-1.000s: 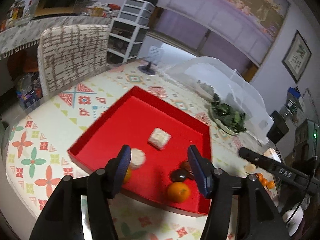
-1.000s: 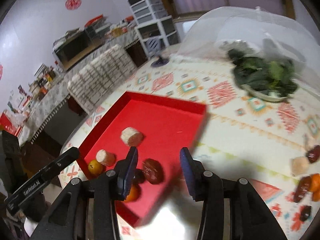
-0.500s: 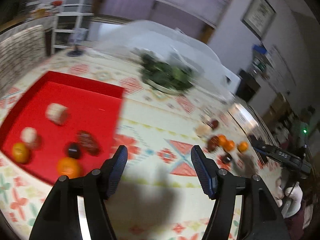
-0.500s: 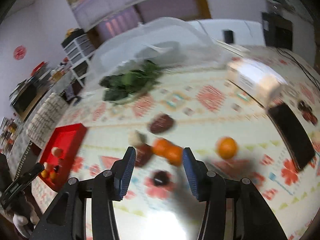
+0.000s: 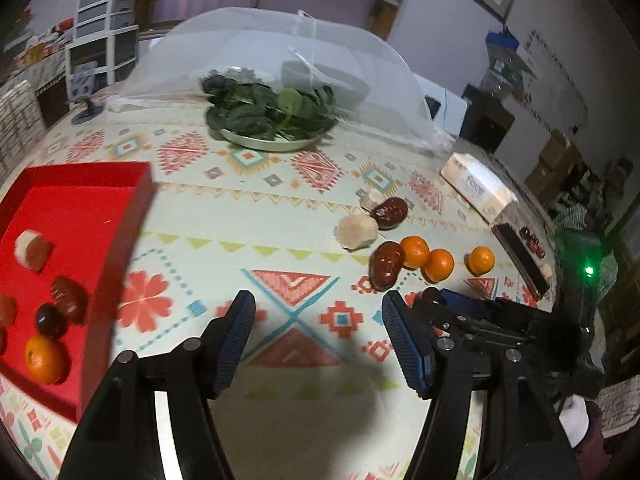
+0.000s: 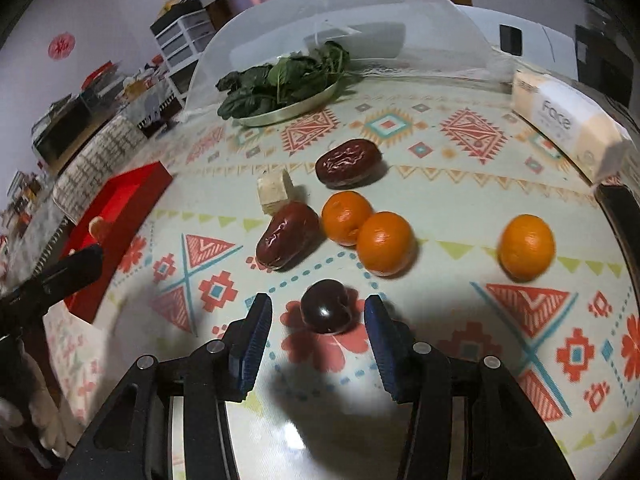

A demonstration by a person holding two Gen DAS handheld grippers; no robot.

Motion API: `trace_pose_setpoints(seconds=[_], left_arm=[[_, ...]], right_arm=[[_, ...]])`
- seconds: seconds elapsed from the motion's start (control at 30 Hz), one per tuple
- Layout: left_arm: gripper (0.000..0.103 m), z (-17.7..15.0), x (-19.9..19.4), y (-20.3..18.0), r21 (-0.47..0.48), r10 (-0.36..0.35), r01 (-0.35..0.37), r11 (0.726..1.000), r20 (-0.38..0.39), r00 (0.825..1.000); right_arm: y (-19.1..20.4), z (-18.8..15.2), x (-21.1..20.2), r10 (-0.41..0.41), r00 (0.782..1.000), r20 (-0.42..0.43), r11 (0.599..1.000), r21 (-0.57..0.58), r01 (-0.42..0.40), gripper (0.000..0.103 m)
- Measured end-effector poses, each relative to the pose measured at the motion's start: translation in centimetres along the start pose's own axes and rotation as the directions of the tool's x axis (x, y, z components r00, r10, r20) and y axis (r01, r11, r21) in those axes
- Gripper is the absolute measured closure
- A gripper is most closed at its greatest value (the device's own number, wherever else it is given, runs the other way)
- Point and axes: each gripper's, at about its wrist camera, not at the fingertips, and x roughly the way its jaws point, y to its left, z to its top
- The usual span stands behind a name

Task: Organize fruits
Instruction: 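Grasp a red date with the left gripper while the right grasps a dark plum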

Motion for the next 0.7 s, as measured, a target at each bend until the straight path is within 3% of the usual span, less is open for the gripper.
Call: trace_pose_setpoints(seconds=[0.07,0.2,0.33,0.6,0.67,0.7], left_arm=[[0.038,0.3,1.3,-1.0,0.018,-0.01,0.01,1.0,-0.025,1.0],[0.038,0.8,4.2,-3.2,0.076,-0.016,0.021,0.997,-0.064,0.998],[0.038,1.1,6.8,-4.9,0.113,-0.019,0.03,0.993,-0.099,0.995],[0.04,1.5,10.3,-6.9,0.175,0.013,0.007,0.985,-0.112,0.994],[0.068,1.4,10.4,-7.3,0.209,0.043,-0.023,0.978,-0.09,0.995],[0.074,1.4,10.5,-7.5,0.219,0.054,-0.034,0.975,-0.089,0.995]], right_arm=[[-0.1,0.1,0.1,-0.005,1.0,-0.001,1.0,-0.011,0.005,0.075],[-0.8,-0.3,-0.5,0.024,1.0,0.005,1.0,-0.006,-0.024,0.076],[-1.7,-0.8,-1.6,-0.003,1.0,0.024,1.0,-0.002,0.004,0.076],[-4.6,-1.2,-3.3,0.008,0.999,0.04,0.997,0.076,-0.011,0.075],[-4.8,-1.2,-3.5,0.009,0.999,0.042,0.997,0.082,-0.013,0.075],[-4.8,-1.2,-3.5,0.01,0.999,0.043,0.996,0.084,-0.014,0.075]])
